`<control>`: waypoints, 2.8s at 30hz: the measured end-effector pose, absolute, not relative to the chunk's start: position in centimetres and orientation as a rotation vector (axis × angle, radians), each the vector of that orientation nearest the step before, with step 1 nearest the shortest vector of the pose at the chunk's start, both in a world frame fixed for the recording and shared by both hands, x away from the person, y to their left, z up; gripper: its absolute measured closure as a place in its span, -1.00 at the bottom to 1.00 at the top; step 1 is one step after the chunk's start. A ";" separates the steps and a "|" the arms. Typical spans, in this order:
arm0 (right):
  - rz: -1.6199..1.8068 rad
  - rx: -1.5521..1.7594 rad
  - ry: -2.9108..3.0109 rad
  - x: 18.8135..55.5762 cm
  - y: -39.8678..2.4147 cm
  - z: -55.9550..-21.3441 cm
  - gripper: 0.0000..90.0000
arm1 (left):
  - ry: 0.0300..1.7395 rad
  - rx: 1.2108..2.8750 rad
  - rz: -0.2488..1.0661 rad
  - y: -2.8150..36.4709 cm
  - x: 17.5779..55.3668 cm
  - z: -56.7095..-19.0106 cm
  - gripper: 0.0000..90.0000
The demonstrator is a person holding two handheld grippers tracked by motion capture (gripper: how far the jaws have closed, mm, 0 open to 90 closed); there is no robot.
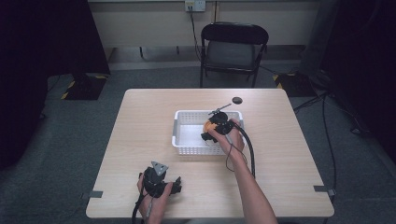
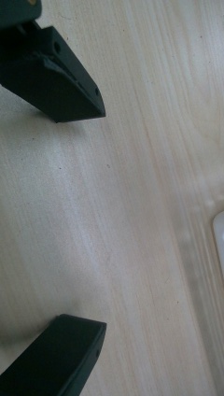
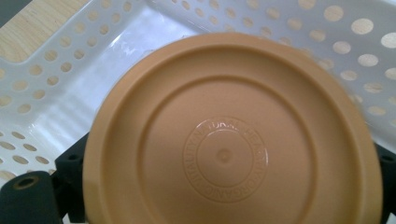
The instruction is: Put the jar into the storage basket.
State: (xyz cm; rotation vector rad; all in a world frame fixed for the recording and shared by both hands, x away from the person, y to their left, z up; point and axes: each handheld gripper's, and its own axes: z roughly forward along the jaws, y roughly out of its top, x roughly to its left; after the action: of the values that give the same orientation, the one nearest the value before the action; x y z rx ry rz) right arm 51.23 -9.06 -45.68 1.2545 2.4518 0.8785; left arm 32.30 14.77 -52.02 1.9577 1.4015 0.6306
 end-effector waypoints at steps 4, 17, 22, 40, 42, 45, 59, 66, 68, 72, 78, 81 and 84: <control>0.884 1.256 2.444 51.1 -9.1 -45.7 -0.82 | 1.401 1.958 0.631 14.8 32.3 -52.0 -0.99; 0.958 1.277 2.411 50.8 -9.5 -45.2 -0.94 | 1.402 1.958 0.630 14.8 32.3 -52.0 -0.99; 1.017 1.287 2.375 50.3 -10.1 -44.4 -0.95 | 1.401 1.958 0.631 14.8 32.3 -52.0 -0.99; 1.168 1.258 2.272 48.1 -11.4 -41.9 -0.94 | 1.402 1.958 0.630 14.8 32.3 -52.0 -0.99; 1.171 1.255 2.266 47.8 -11.5 -41.7 -0.94 | 1.402 1.958 0.630 14.8 32.3 -52.0 -0.99; 1.169 1.239 2.261 47.3 -11.6 -41.6 -0.94 | 1.402 1.958 0.630 14.8 32.3 -52.0 -0.99; 1.215 1.224 2.197 45.3 -12.8 -41.5 -0.93 | 1.402 1.957 0.631 14.8 32.3 -52.0 -0.99; 1.243 1.225 2.174 44.1 -13.2 -41.3 -0.92 | 1.402 1.957 0.630 14.8 32.3 -52.0 -0.99; 1.234 1.209 2.176 43.8 -13.3 -41.3 -0.92 | 1.402 1.958 0.630 14.8 32.3 -52.0 -0.99; 1.243 1.207 2.174 43.1 -13.6 -41.4 -0.92 | 1.402 1.958 0.630 14.8 32.3 -52.0 -0.99; 1.264 1.199 2.178 42.1 -14.1 -41.6 -0.89 | 1.402 1.958 0.630 14.8 32.3 -52.0 -0.99; 1.274 1.193 2.155 41.4 -14.3 -41.5 -0.90 | 1.402 1.957 0.630 14.8 32.3 -52.0 -0.99; 1.288 1.192 2.140 40.8 -14.5 -41.5 -0.90 | 1.402 1.958 0.630 14.8 32.3 -52.0 -0.99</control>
State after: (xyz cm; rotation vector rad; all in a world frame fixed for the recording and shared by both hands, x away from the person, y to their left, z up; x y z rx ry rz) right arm 40.79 -14.55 -41.52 1.1924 2.1403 1.2884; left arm 32.30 14.77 -52.02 1.9576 1.4020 0.6302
